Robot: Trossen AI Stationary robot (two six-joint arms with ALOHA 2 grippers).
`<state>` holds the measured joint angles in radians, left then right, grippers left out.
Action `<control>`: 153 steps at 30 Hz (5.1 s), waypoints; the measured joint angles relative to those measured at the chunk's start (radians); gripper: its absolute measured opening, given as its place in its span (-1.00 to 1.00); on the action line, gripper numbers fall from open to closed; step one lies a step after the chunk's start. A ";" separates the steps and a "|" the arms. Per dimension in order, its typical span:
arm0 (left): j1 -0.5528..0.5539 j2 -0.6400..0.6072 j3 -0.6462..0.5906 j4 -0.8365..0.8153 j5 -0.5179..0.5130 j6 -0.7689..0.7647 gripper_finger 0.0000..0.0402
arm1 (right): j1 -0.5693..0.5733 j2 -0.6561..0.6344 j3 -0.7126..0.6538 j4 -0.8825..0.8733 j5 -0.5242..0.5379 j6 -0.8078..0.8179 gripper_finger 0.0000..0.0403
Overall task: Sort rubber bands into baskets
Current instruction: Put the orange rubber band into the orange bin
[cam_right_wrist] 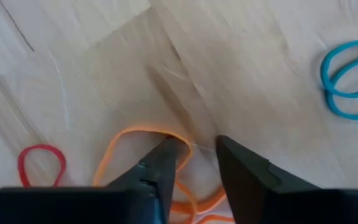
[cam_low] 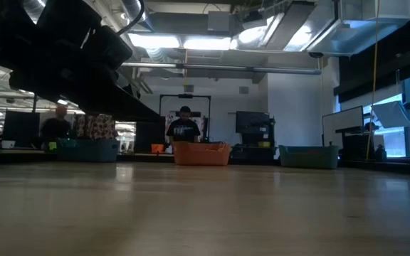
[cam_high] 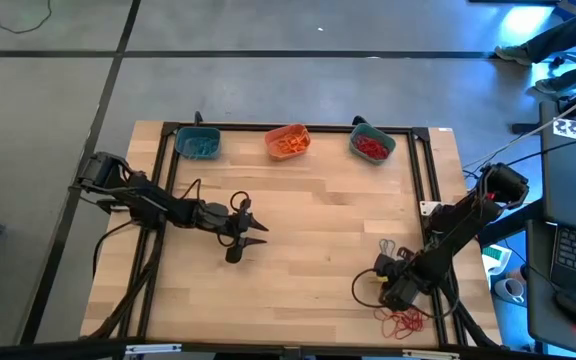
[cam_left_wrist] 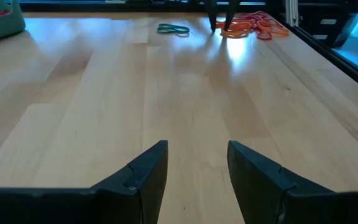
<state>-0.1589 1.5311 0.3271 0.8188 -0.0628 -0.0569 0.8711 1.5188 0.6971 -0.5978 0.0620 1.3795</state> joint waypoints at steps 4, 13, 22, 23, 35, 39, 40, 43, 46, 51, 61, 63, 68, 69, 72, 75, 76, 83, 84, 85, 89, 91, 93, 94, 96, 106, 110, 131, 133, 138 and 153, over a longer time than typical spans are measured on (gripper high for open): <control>0.000 0.000 0.000 -0.001 0.000 -0.002 -0.18 | 0.001 0.002 0.010 -0.013 0.048 -0.035 -0.69; 0.000 0.000 0.000 0.015 0.000 -0.061 -0.18 | -0.037 0.008 0.048 0.001 0.300 -0.213 -0.88; 0.000 0.000 0.000 -0.013 0.000 -0.051 -0.18 | -0.238 0.007 0.063 0.067 0.472 -0.441 -0.95; 0.000 0.000 0.000 -0.017 -0.003 -0.046 -0.18 | -0.262 0.007 0.063 0.074 0.486 -0.457 -0.94; -0.001 0.000 0.000 -0.014 -0.075 -0.102 -0.18 | -0.560 0.006 0.061 0.264 0.579 -0.724 -0.92; -0.011 -0.018 0.000 -0.017 -0.076 -0.097 -0.18 | -0.646 0.006 0.061 0.332 0.564 -0.840 -0.92; -0.013 -0.028 0.000 -0.019 -0.076 -0.092 -0.18 | -0.666 0.006 0.061 0.347 0.562 -0.864 -0.92; -0.019 -0.068 -0.013 -0.026 -0.076 -0.070 -0.18 | -0.721 0.006 0.061 0.394 0.548 -0.923 -0.92; -0.019 -0.116 -0.046 -0.023 -0.079 -0.048 -0.18 | -0.764 0.006 0.061 0.438 0.547 -0.983 -0.92; -0.018 -0.178 -0.100 0.012 -0.084 -0.029 -0.18 | -0.836 0.006 0.061 0.547 0.527 -1.082 -0.92; -0.018 -0.202 -0.144 0.053 -0.084 -0.020 -0.18 | -1.027 0.005 0.061 0.819 0.461 -1.213 -0.92; -0.018 -0.202 -0.144 0.052 -0.084 -0.020 -0.18 | -1.068 0.013 0.061 0.891 0.438 -1.234 -0.92; -0.018 -0.202 -0.144 0.052 -0.084 -0.018 -0.18 | -1.170 0.082 0.061 1.131 0.332 -1.256 -0.92; -0.018 -0.201 -0.144 0.052 -0.084 -0.018 -0.18 | -1.188 0.106 0.061 1.187 0.310 -1.256 -0.92; -0.018 -0.201 -0.144 0.050 -0.084 -0.018 -0.18 | -1.240 0.186 0.095 1.280 0.256 -1.256 -0.92; -0.018 -0.201 -0.143 0.045 -0.084 -0.018 -0.18 | -1.288 0.261 0.173 1.265 0.215 -1.255 -0.92; -0.018 -0.201 -0.143 0.044 -0.084 -0.018 -0.18 | -1.299 0.287 0.203 1.257 0.208 -1.255 -0.92; -0.017 -0.201 -0.143 0.026 -0.084 -0.019 -0.18 | -1.353 0.411 0.407 1.150 0.144 -1.254 -0.92; -0.018 -0.201 -0.143 0.026 -0.083 -0.019 -0.18 | -1.358 0.421 0.433 1.125 0.150 -1.254 -0.92; -0.018 -0.201 -0.143 0.026 -0.083 -0.020 -0.18 | -1.362 0.429 0.456 1.091 0.154 -1.254 -0.92; -0.018 -0.201 -0.143 0.025 -0.083 -0.025 -0.18 | -1.370 0.458 0.529 0.972 0.128 -1.254 -0.90; -0.018 -0.201 -0.143 0.026 -0.083 -0.027 -0.18 | -1.369 0.467 0.541 0.955 0.127 -1.255 -0.84; -0.018 -0.201 -0.143 0.022 -0.083 -0.041 -0.18 | -1.369 0.472 0.539 0.943 0.130 -1.255 -0.72; -0.019 -0.201 -0.143 0.019 -0.082 -0.043 -0.18 | -1.369 0.473 0.539 0.928 0.137 -1.255 -0.65; -0.019 -0.201 -0.143 0.018 -0.077 -0.046 -0.18 | -1.369 0.473 0.539 0.899 0.150 -1.255 -0.48; -0.019 -0.201 -0.143 0.003 -0.077 -0.041 -0.18 | -1.347 0.404 0.539 0.731 0.103 -1.318 0.02; -0.019 -0.201 -0.143 0.003 -0.077 -0.042 -0.18 | -1.302 0.308 0.539 0.566 0.107 -1.363 0.01; -0.019 -0.201 -0.143 0.004 -0.077 -0.023 -0.18 | -0.801 -0.043 0.539 -0.336 0.177 -1.087 -0.04; -0.019 -0.201 -0.143 0.004 -0.077 -0.022 -0.18 | -0.734 -0.043 0.539 -0.373 0.191 -1.034 -0.04; -0.019 -0.201 -0.143 0.004 -0.077 -0.022 -0.18 | -0.571 -0.047 0.519 -0.409 0.215 -0.914 -0.04; -0.019 -0.201 -0.143 0.003 -0.077 -0.041 -0.18 | -0.237 -0.046 0.344 -0.440 0.048 -0.258 -0.04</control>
<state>-0.1780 1.3304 0.1844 0.8223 -0.1398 -0.0982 0.6339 1.4723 1.0408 -1.0377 0.1095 1.1212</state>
